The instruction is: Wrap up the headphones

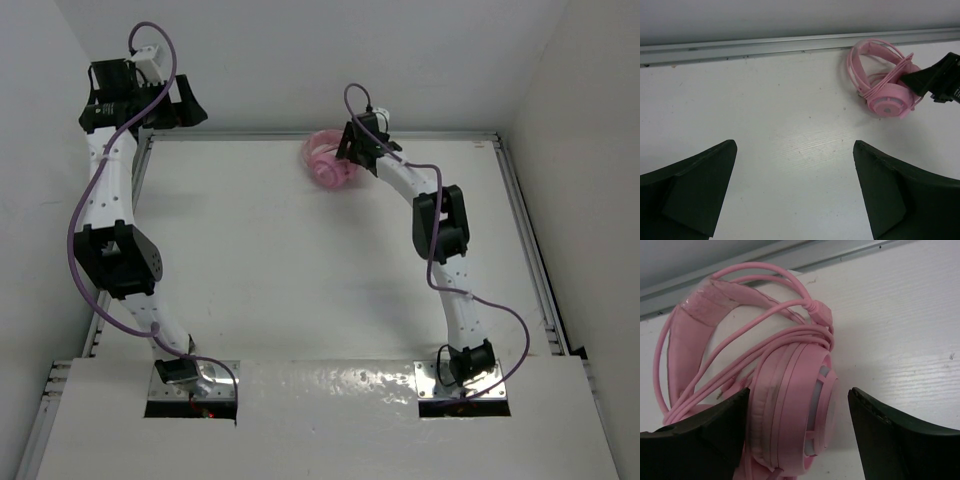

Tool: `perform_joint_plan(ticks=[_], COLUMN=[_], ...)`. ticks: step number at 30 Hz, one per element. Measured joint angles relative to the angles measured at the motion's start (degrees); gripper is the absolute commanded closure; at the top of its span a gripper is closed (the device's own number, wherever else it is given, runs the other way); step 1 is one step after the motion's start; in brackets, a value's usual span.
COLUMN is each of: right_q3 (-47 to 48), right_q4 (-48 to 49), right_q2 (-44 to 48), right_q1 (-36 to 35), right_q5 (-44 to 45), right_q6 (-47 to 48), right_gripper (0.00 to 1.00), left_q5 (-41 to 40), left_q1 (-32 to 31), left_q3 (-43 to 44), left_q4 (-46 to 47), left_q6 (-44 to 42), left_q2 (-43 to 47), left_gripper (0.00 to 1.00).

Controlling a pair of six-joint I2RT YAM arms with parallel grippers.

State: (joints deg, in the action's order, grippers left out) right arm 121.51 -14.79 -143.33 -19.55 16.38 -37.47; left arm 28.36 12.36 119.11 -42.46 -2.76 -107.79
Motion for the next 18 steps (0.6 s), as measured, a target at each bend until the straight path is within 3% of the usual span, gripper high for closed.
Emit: perform_joint_plan(ticks=[5,8,10,12,18], right_q3=[-0.7,-6.3,-13.7,-22.1,-38.8], right_q4=[0.6,1.0,1.3,2.6,2.6], right_q2=[2.0,7.6,15.2,24.6,52.4], right_q1=[0.4,0.7,0.9,1.2,6.6], right_q5=[1.1,0.7,-0.1,-0.8,-6.9], right_q6=[2.3,4.2,5.7,7.3,9.8], right_gripper=[0.20,0.17,0.12,0.02,0.01], left_q5=[0.5,0.7,0.7,0.3,-0.7], left_q1=[0.0,0.0,0.0,0.0,0.0], left_q3=[-0.3,-0.4,-0.4,-0.4,-3.7], left_q4=[-0.2,-0.2,-0.2,-0.4,-0.7], left_q6=[-0.2,-0.1,-0.2,-0.4,-1.7], left_q2=[0.0,0.0,0.0,0.0,0.1], left_gripper=[0.00,0.00,0.00,0.00,0.00])
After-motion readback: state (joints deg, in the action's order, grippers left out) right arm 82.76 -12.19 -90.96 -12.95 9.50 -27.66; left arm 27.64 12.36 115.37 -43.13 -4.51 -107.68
